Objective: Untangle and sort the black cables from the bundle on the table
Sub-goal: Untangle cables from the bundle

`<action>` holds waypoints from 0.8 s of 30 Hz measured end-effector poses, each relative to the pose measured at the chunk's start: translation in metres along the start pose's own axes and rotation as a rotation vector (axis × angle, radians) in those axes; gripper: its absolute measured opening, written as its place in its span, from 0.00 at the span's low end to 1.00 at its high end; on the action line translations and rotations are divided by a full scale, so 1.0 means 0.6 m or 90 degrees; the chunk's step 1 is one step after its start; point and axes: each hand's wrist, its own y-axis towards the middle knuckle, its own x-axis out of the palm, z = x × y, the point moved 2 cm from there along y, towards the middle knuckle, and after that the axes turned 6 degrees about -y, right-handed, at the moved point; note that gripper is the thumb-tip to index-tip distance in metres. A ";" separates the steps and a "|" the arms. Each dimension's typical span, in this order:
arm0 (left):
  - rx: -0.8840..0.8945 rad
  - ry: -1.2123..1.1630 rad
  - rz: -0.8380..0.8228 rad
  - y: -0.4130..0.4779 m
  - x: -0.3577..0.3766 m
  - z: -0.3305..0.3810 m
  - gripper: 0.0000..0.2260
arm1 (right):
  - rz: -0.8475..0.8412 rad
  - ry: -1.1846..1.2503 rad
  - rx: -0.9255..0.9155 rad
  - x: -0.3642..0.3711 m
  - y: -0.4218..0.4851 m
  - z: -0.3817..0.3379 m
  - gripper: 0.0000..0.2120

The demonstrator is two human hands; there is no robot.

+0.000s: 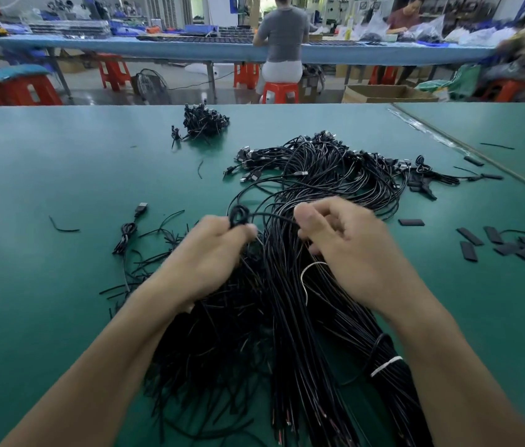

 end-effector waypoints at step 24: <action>0.027 0.245 0.100 0.002 0.006 -0.008 0.30 | -0.162 -0.323 0.013 0.105 -0.041 -0.024 0.09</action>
